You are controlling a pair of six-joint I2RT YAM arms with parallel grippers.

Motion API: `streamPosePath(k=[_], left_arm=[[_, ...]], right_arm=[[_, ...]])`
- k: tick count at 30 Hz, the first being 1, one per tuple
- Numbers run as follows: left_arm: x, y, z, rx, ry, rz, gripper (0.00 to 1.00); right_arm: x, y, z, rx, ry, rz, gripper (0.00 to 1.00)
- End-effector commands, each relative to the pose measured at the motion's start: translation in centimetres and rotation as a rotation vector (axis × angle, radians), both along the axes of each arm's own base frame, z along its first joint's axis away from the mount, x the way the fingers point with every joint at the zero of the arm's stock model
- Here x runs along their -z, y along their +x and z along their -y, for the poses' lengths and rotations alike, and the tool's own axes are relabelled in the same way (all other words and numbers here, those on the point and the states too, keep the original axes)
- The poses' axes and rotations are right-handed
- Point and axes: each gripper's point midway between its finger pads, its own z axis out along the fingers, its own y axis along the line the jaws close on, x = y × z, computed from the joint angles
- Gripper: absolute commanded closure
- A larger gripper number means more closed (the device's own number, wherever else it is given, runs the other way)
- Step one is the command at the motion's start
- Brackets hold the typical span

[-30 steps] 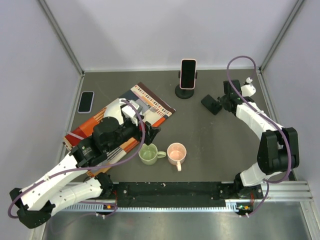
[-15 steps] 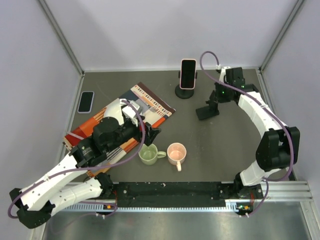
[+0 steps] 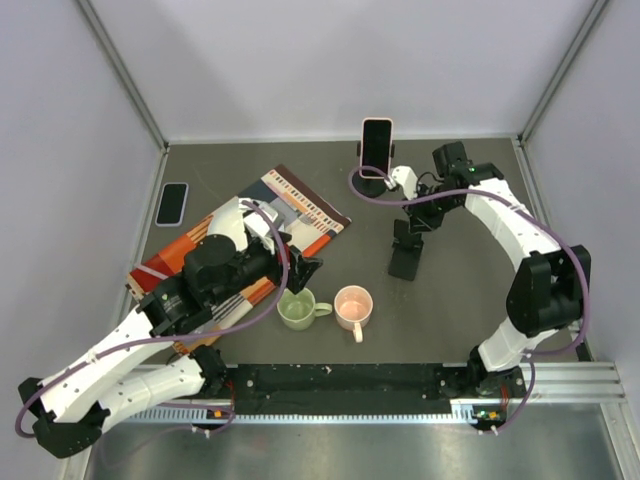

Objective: Place the phone on the phone stand

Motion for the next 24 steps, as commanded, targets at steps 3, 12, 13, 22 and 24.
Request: streamPosePath(k=[3,12,13,22,24], left_arm=[[-1.9,0.2,0.6,0.011,-0.049,0.037,0.04],[-1.4,0.3,0.5,0.008,-0.033,0.034,0.03],[-1.3,0.3,0.6,0.009,-0.031,0.032,0.04],[-1.2,0.7,1.1,0.016,-0.014,0.046,0.03],[-1.0,0.9,1.3,0.018,-0.006,0.046,0.03]], right_arm=[[0.5,-0.5,-1.1,-0.136,0.039,-0.03,0.74],[-2.5,3.0,-0.4,0.275,0.1,0.129,0.01],[-2.9,3.5,0.3,0.414,0.1,0.117,0.01],[-4.5,2.3,2.6,1.115,0.247,0.062,0.01],[-3.9,1.0,1.1,1.136,0.287,0.135,0.01]])
